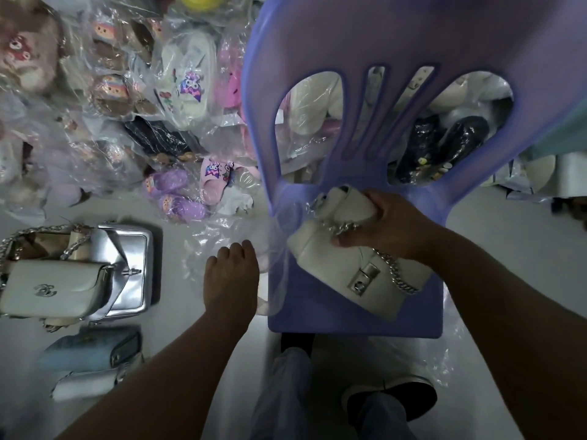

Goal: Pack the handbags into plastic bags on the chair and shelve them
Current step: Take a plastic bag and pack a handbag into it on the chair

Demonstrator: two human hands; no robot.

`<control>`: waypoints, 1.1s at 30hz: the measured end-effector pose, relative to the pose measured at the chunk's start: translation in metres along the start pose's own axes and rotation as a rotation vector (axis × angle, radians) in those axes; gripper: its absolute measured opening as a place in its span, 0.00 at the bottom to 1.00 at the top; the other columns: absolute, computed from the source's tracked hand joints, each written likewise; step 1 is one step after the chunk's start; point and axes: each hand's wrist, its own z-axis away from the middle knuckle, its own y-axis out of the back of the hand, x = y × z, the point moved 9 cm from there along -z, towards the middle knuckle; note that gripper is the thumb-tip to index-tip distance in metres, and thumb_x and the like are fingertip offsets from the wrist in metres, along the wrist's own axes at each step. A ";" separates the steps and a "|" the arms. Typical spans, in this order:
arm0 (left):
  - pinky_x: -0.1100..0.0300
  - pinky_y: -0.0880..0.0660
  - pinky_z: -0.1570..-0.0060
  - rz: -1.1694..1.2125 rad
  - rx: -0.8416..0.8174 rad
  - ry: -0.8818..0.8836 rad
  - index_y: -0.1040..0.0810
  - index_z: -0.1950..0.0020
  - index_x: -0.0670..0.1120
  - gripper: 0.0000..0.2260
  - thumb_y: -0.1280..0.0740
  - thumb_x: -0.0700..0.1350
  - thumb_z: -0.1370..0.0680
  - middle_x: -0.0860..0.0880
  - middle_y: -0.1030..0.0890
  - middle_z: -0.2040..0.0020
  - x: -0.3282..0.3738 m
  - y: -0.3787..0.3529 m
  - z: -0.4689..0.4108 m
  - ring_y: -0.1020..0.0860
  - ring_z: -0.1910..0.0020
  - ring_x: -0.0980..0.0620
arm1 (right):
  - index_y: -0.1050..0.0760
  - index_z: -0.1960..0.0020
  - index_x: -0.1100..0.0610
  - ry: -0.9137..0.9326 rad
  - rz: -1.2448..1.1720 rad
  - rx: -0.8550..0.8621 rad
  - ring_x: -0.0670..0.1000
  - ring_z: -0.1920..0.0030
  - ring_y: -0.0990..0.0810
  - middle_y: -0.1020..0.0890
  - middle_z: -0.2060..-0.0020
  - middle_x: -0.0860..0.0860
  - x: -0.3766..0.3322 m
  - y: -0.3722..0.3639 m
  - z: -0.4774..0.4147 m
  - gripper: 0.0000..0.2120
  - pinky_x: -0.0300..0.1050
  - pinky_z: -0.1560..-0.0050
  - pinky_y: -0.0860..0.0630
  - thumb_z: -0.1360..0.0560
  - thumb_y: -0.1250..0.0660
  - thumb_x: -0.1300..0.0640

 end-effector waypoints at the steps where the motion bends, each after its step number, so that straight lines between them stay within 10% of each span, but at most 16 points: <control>1: 0.53 0.31 0.66 0.007 -0.008 0.020 0.22 0.49 0.38 0.20 0.25 0.32 0.40 0.41 0.23 0.62 -0.002 -0.001 -0.001 0.23 0.65 0.40 | 0.21 0.44 0.52 0.024 -0.062 0.001 0.38 0.55 0.16 0.15 0.52 0.44 -0.007 0.003 0.001 0.26 0.33 0.56 0.20 0.39 0.15 0.55; 7: 0.47 0.25 0.50 0.669 0.006 0.253 0.22 0.39 0.44 0.16 0.35 0.44 0.26 0.42 0.22 0.50 -0.010 0.015 -0.015 0.23 0.51 0.38 | 0.22 0.48 0.50 0.080 -0.068 0.017 0.32 0.59 0.20 0.17 0.54 0.41 -0.024 -0.018 -0.003 0.26 0.29 0.58 0.24 0.40 0.15 0.51; 14: 0.59 0.28 0.52 1.075 0.161 0.139 0.19 0.43 0.48 0.18 0.46 0.44 0.25 0.48 0.18 0.49 0.009 0.070 -0.030 0.22 0.50 0.49 | 0.24 0.46 0.51 0.036 -0.124 0.186 0.38 0.54 0.19 0.17 0.53 0.42 0.005 -0.016 0.004 0.28 0.31 0.56 0.23 0.39 0.15 0.47; 19: 0.62 0.30 0.38 0.973 0.273 -0.187 0.27 0.30 0.42 0.26 0.47 0.43 0.27 0.44 0.22 0.37 0.052 0.125 -0.024 0.24 0.40 0.48 | 0.38 0.34 0.38 0.050 -0.159 0.323 0.46 0.49 0.16 0.17 0.49 0.41 0.010 -0.010 0.007 0.50 0.53 0.42 0.20 0.49 0.16 0.37; 22: 0.48 0.25 0.42 0.857 0.331 -0.331 0.25 0.31 0.42 0.25 0.44 0.39 0.27 0.42 0.22 0.41 0.073 0.145 -0.021 0.23 0.43 0.39 | 0.50 0.29 0.30 0.093 -0.224 0.401 0.48 0.46 0.15 0.15 0.46 0.45 0.012 0.001 0.009 0.59 0.54 0.44 0.19 0.49 0.16 0.41; 27: 0.47 0.29 0.43 0.593 0.522 -0.564 0.20 0.34 0.42 0.23 0.33 0.33 0.29 0.41 0.20 0.43 0.096 0.162 -0.007 0.22 0.43 0.37 | 0.29 0.36 0.47 0.148 -0.198 0.426 0.41 0.50 0.19 0.19 0.51 0.41 0.009 0.018 0.014 0.29 0.44 0.47 0.21 0.33 0.20 0.56; 33: 0.45 0.34 0.43 0.293 0.591 -0.720 0.28 0.31 0.51 0.28 0.31 0.39 0.31 0.41 0.31 0.31 0.121 0.150 0.026 0.29 0.38 0.39 | 0.32 0.44 0.52 0.076 -0.325 0.639 0.48 0.52 0.19 0.22 0.54 0.46 0.035 0.042 0.031 0.26 0.41 0.53 0.22 0.35 0.22 0.51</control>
